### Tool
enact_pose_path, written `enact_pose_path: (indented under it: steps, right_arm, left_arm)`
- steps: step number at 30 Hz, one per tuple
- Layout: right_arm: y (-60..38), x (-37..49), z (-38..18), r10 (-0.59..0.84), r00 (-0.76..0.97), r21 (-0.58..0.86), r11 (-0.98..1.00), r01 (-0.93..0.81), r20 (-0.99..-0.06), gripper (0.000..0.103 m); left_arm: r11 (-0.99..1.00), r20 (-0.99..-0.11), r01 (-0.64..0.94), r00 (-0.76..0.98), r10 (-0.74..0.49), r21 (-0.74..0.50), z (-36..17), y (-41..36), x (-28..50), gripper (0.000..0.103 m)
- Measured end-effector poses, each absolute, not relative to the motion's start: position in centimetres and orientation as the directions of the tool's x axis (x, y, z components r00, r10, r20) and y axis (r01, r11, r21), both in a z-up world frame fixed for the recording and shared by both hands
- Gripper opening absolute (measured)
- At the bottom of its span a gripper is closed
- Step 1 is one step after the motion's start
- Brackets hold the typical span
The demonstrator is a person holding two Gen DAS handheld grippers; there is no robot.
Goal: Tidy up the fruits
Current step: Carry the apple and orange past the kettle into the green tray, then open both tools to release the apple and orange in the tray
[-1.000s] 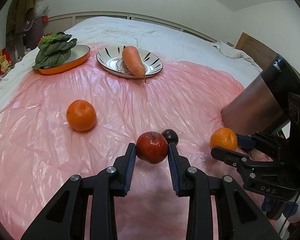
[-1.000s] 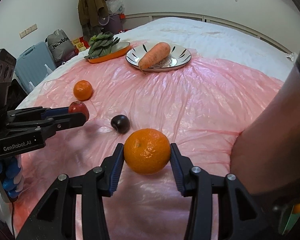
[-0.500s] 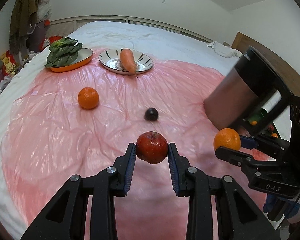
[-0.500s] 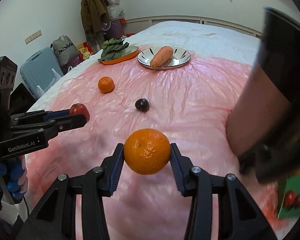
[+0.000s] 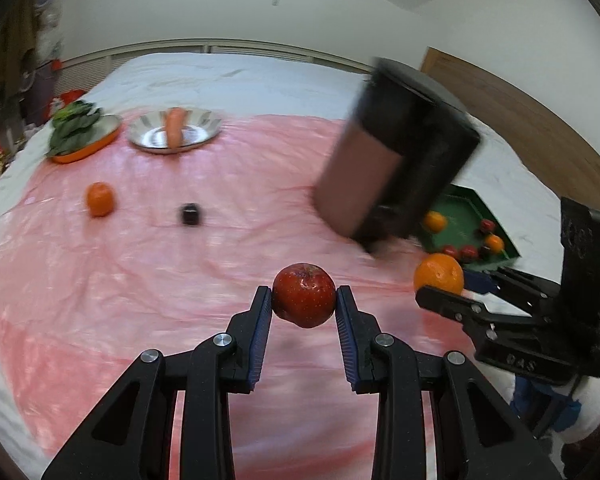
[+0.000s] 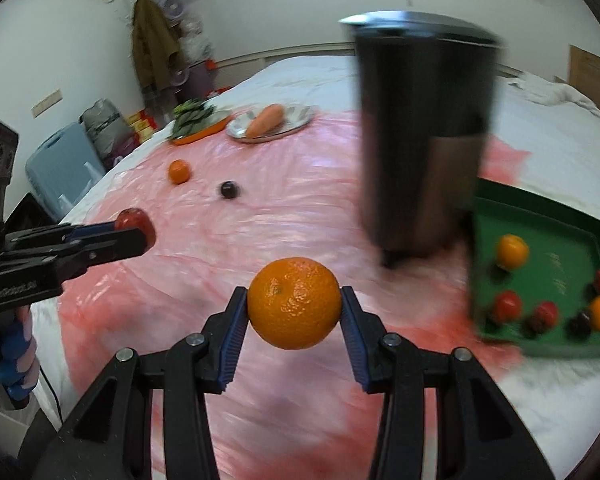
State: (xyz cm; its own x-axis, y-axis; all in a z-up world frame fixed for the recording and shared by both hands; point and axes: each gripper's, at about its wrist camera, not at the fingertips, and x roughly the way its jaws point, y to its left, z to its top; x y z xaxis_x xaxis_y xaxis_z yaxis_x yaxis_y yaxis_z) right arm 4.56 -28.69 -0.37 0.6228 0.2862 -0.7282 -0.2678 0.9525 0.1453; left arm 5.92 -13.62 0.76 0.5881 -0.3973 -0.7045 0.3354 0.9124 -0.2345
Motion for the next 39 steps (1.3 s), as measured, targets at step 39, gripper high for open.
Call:
enact_pose_path:
  steps: [39]
  right_arm:
    - [-61.5, 7.6, -7.0, -0.160, 0.601, -0.061, 0.981, 0.182, -0.783, 0.083]
  left_arm:
    - [0.807, -0.851, 0.581, 0.367, -0.375, -0.105, -7.1, -48.8, 17.8, 0.028]
